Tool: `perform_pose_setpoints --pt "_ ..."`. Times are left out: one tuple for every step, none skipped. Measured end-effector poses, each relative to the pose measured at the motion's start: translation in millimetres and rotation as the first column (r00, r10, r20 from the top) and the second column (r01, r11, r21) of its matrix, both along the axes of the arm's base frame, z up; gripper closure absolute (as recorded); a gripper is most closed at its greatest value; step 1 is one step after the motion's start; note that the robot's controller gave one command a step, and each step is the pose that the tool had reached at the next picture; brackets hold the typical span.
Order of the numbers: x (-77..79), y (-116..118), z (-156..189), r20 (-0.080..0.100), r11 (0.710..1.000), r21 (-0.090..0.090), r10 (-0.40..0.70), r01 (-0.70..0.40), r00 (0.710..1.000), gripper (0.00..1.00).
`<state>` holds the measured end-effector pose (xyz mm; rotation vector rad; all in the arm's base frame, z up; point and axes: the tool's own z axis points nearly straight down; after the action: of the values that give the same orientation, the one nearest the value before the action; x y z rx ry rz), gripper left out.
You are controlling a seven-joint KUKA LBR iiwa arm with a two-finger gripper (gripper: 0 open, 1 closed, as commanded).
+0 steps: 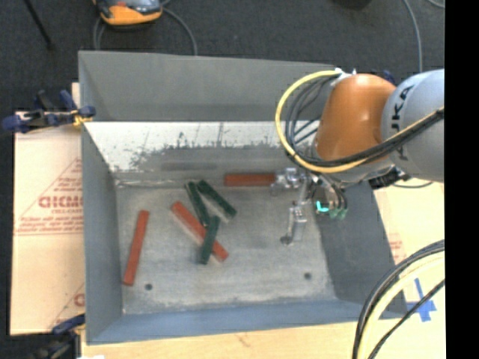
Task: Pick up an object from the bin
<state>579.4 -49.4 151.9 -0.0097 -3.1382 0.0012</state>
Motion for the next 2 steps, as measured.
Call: perform_pose_setpoints --pt "1.9 0.0 4.1 0.008 1.0 -0.001 0.001 -0.001 1.0 0.0" --pt "35.2 57.0 -10.1 0.005 0.988 0.003 0.155 -0.155 0.988 0.0"
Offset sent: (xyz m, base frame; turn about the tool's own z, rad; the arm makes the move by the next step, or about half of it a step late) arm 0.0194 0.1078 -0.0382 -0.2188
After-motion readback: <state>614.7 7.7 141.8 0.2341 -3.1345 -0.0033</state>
